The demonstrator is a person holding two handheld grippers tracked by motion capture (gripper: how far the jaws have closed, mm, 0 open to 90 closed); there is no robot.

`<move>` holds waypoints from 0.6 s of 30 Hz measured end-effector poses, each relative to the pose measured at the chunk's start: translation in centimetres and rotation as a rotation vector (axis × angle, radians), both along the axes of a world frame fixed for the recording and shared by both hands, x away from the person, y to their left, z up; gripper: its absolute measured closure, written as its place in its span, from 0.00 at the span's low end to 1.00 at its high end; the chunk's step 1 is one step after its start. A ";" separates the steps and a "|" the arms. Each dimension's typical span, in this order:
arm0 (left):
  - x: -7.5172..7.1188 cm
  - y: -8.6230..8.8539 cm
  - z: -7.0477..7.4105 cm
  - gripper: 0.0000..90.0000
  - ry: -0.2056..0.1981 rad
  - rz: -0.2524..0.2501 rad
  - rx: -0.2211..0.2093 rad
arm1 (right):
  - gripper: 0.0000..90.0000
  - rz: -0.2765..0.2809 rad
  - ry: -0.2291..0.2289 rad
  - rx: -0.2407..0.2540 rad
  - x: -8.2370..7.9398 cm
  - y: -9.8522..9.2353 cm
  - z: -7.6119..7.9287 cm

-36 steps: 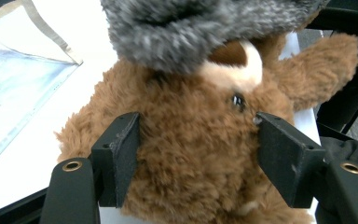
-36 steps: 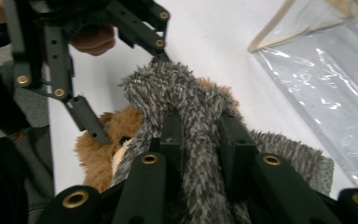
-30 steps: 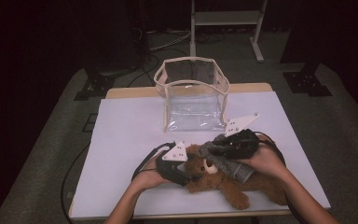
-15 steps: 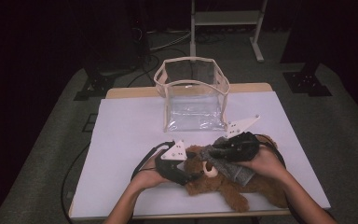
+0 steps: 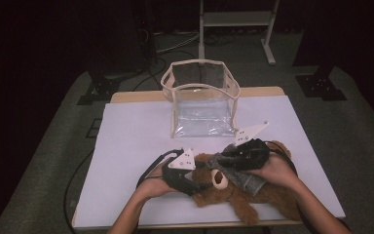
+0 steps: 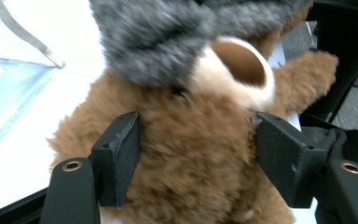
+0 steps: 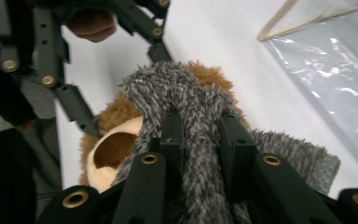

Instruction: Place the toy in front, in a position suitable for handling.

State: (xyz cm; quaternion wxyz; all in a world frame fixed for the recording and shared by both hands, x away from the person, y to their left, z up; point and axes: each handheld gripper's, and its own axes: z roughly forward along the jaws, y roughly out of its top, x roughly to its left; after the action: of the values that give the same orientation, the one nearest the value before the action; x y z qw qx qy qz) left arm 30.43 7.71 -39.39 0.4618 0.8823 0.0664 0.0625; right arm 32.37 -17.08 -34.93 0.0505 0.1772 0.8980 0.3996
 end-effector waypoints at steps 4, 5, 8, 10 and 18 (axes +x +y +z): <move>-0.1 -0.2 -0.1 0.35 0.011 -0.012 0.000 | 0.81 0.011 0.017 0.010 -0.4 -0.1 -0.1; -0.1 -0.2 -0.1 0.35 0.014 -0.016 0.001 | 0.81 0.018 0.013 0.006 -0.5 -0.1 0.0; -0.2 -0.2 -0.1 0.36 0.016 -0.025 0.012 | 0.81 0.022 -0.003 -0.003 -0.6 -0.1 0.1; -0.2 -0.3 -0.2 0.36 0.024 -0.027 0.010 | 0.81 0.009 -0.017 -0.004 -0.6 -0.4 0.5; -0.2 -0.2 0.1 0.35 0.009 -0.030 0.017 | 0.81 -0.007 0.002 -0.019 -0.3 -1.2 0.2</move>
State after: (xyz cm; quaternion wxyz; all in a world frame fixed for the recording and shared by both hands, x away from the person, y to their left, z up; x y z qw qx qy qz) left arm 30.25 7.56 -39.26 0.4551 0.8872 0.0545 0.0523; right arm 32.06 -18.24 -34.76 0.0526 0.1800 0.9012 0.3908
